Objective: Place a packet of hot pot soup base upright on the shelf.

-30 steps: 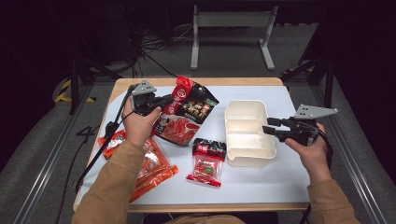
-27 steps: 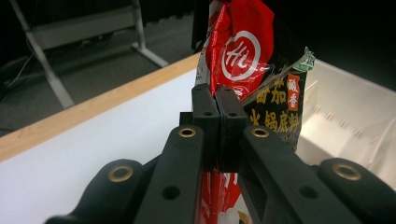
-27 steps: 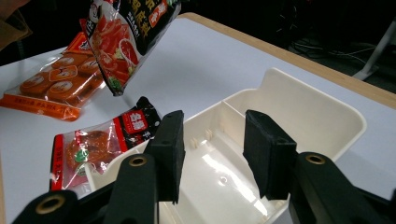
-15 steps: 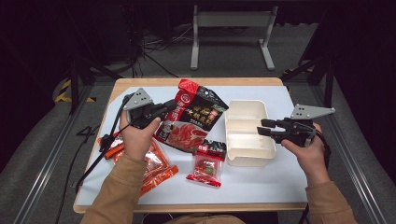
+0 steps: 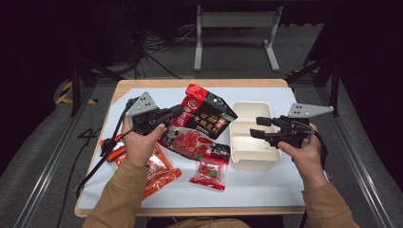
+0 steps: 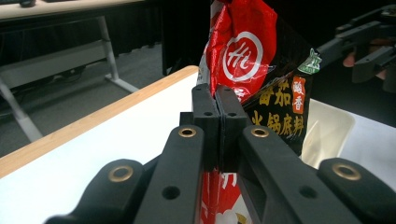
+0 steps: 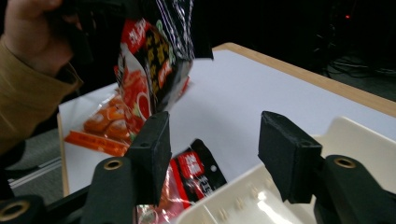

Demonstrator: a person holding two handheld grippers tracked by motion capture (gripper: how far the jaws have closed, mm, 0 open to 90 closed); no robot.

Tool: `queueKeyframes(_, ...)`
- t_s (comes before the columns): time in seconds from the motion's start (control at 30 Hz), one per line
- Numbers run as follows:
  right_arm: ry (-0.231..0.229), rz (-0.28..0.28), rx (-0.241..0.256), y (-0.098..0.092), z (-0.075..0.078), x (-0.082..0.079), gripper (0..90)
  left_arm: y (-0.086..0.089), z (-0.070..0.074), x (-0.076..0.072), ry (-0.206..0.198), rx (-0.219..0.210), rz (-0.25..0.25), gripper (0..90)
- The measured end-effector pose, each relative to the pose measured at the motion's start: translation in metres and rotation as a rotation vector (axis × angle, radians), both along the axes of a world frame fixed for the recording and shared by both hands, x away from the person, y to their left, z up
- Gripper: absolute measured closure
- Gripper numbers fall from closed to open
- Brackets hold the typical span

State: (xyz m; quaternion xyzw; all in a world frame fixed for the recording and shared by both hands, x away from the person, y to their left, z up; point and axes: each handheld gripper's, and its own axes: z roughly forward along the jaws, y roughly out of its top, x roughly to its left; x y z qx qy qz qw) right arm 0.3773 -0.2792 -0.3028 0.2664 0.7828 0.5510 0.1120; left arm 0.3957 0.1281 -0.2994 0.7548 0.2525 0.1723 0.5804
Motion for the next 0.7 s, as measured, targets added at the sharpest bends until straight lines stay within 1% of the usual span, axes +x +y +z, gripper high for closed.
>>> queueKeyframes(0.03, 0.01, 0.011, 0.02, 0.003, 0.001, 0.002, 41.2, 0.0, 0.0, 0.0, -0.004, 0.002, -0.001, 89.0)
queueKeyframes(0.13, 0.023, 0.032, 0.042, 0.012, 0.002, 0.008, 38.0, -0.002, -0.001, -0.001, 0.003, -0.003, -0.01, 89.0)
queueKeyframes(0.3, 0.037, 0.064, 0.046, 0.031, 0.0, 0.019, 34.4, -0.005, -0.002, -0.002, 0.011, 0.002, -0.016, 88.9)
queueKeyframes(0.47, 0.05, 0.079, 0.049, 0.04, -0.002, 0.023, 34.2, -0.004, -0.002, -0.002, 0.007, 0.01, -0.024, 88.8)
queueKeyframes(0.57, 0.048, 0.088, 0.051, 0.047, -0.003, 0.025, 34.3, -0.004, -0.002, -0.003, 0.007, 0.002, -0.022, 88.8)
queueKeyframes(0.63, 0.05, 0.091, 0.05, 0.052, -0.003, 0.027, 34.4, -0.004, -0.002, -0.003, 0.003, 0.005, -0.024, 88.8)
queueKeyframes(0.7, 0.05, 0.097, 0.047, 0.056, -0.004, 0.028, 35.2, -0.006, -0.002, -0.003, 0.009, 0.005, -0.03, 88.8)
